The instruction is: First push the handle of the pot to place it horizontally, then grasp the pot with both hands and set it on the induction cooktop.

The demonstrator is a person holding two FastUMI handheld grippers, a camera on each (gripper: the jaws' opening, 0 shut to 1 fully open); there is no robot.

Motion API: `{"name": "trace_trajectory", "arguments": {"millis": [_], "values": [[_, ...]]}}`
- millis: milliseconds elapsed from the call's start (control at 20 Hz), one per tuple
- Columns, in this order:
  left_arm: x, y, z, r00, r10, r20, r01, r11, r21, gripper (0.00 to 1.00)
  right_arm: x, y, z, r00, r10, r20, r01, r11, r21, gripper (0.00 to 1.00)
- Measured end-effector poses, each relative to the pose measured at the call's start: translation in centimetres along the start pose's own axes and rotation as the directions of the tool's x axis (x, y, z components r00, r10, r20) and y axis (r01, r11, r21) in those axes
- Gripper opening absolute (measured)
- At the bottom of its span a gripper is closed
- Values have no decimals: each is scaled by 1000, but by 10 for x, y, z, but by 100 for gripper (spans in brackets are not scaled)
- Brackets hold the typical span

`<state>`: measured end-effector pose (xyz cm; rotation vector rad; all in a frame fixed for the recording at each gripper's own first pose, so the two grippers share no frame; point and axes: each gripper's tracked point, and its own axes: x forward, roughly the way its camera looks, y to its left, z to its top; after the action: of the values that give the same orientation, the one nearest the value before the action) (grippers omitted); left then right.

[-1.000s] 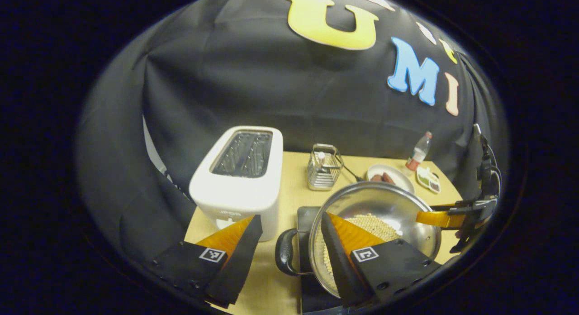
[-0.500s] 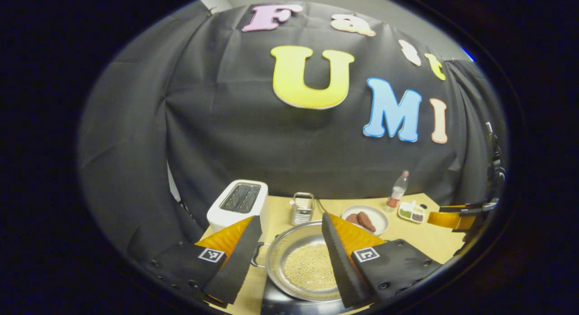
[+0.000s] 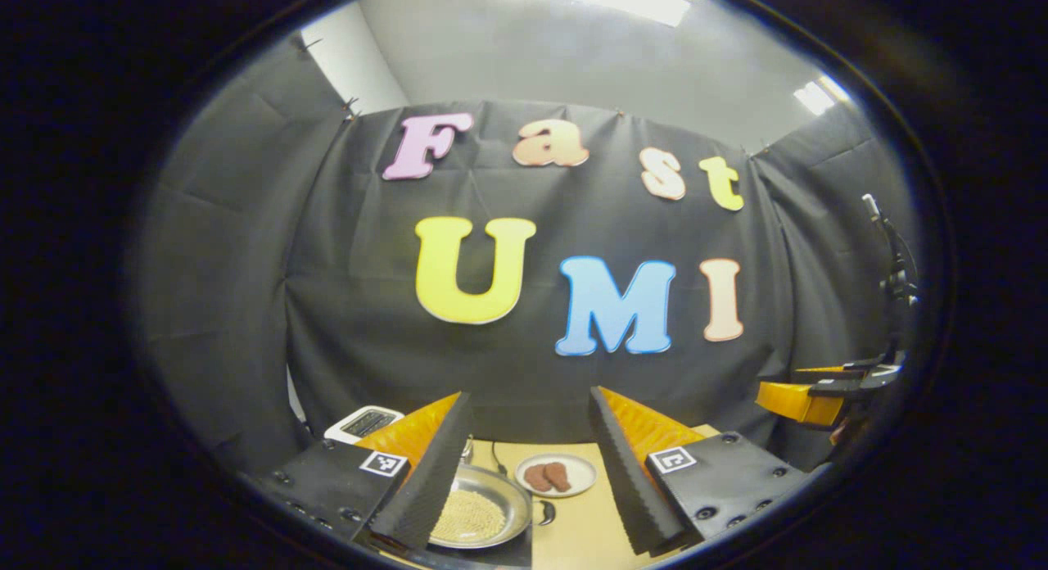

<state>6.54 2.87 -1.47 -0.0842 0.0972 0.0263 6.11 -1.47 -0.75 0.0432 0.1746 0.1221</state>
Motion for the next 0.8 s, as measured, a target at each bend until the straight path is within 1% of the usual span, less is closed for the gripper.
{"name": "trace_trajectory", "arguments": {"millis": [50, 150, 200, 250, 300, 500, 550, 600, 650, 700, 800], "values": [[-7, -16, 8, 1000, -5, 11, 5, 1000, -1, 95, -18, -3, -6, 1000, 6, 9, -6, 1000, 10, 98], [-17, -43, 17, 1000, -13, 24, 13, 1000, -20, 100, -35, -22, 5, 1000, 2, 28, -3, 1000, 22, 98], [-23, -53, 19, 1000, -16, 20, 16, 1000, -23, 100, -43, -31, 11, 999, -3, 47, 2, 1000, 22, 98], [-32, -57, 20, 1000, -4, 12, 4, 1000, -19, 100, -51, -38, 12, 998, -7, 60, 5, 1000, 19, 98], [-41, -61, 21, 1000, 9, 10, -8, 1000, -14, 92, -58, -44, 13, 998, -1, 68, 0, 1000, 17, 98], [-76, -71, 25, 998, 65, 3, -65, 998, 4, 92, -80, -55, 5, 998, 42, 52, -43, 999, 26, 98], [-86, -74, 25, 997, 80, -1, -80, 997, 7, 94, -86, -58, 3, 997, 53, 49, -55, 998, 26, 98], [-94, -75, 25, 996, 90, 0, -90, 996, 8, 96, -90, -59, 1, 997, 62, 46, -63, 998, 25, 100], [-101, -76, 25, 996, 93, -1, -93, 996, 15, 97, -93, -60, 0, 997, 67, 46, -69, 997, 27, 98], [-105, -76, 25, 995, 98, -6, -98, 995, 23, 98, -95, -61, -1, 997, 68, 44, -69, 997, 32, 100], [-110, -76, 27, 995, 96, -3, -96, 995, 33, 99, -94, -63, 8, 997, 62, 46, -64, 997, 45, 98]]}}
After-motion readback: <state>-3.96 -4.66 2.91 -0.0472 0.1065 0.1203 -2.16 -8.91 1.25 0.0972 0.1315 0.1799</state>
